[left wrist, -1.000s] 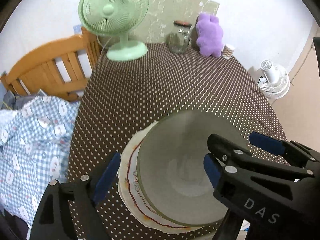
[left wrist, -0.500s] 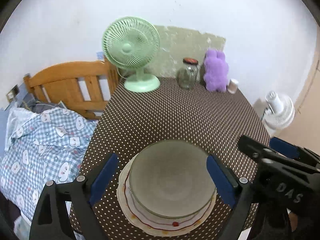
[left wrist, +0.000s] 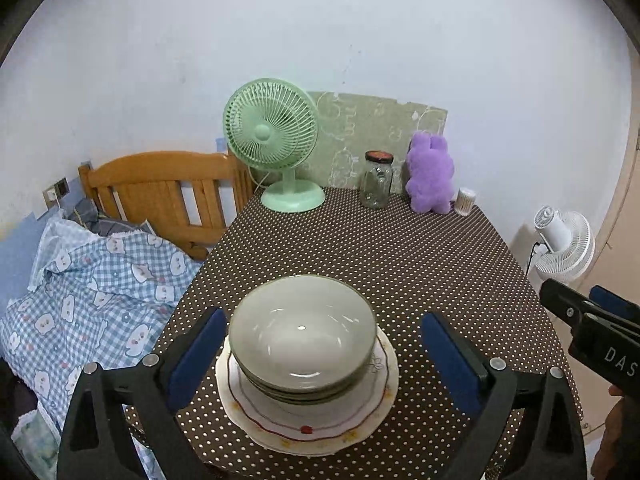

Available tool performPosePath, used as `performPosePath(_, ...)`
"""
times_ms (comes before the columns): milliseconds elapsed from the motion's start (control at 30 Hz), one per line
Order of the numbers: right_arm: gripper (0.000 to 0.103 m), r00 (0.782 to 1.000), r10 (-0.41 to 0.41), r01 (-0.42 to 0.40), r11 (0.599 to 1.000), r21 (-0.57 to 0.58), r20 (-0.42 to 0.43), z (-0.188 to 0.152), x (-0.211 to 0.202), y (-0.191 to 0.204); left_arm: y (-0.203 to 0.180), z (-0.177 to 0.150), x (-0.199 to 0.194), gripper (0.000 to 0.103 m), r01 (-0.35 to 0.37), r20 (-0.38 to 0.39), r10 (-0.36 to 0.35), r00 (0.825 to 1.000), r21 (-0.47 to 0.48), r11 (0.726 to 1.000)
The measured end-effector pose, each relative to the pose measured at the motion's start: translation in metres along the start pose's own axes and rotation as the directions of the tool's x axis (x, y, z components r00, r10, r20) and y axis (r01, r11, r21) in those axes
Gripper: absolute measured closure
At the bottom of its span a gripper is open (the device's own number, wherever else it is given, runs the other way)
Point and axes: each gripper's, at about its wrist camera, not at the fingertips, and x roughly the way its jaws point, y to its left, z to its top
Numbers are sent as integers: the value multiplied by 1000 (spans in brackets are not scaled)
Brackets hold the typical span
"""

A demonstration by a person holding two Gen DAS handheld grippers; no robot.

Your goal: Organize plates and bowls

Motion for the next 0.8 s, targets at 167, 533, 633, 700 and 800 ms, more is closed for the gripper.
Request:
performPosePath(167,15,999,-19,19,1000,3,32,-21,-9,-17,-13,-18,-7,1,27,17,-27,1000,5,1000)
performPosePath(533,11,997,-23,26,999,-48,67,-58,-15,-32,-35,-41,-14,1,37,31,-38,999,24,999)
performPosePath(633,11,997,-24,27,999,-40,76,-60,-17,-34,-37,-43,-16,1,31,34,-31,999,26,999)
performPosePath(700,11,997,-10,13,999,-34,81,-60,-19,-36,-38,-43,-19,1,22,42,-23,999,21,1000)
performPosePath(800,11,996,-3,6,999,-34,89,-59,-20,-35,-38,-43,-24,1,13,64,-14,998,21,1000)
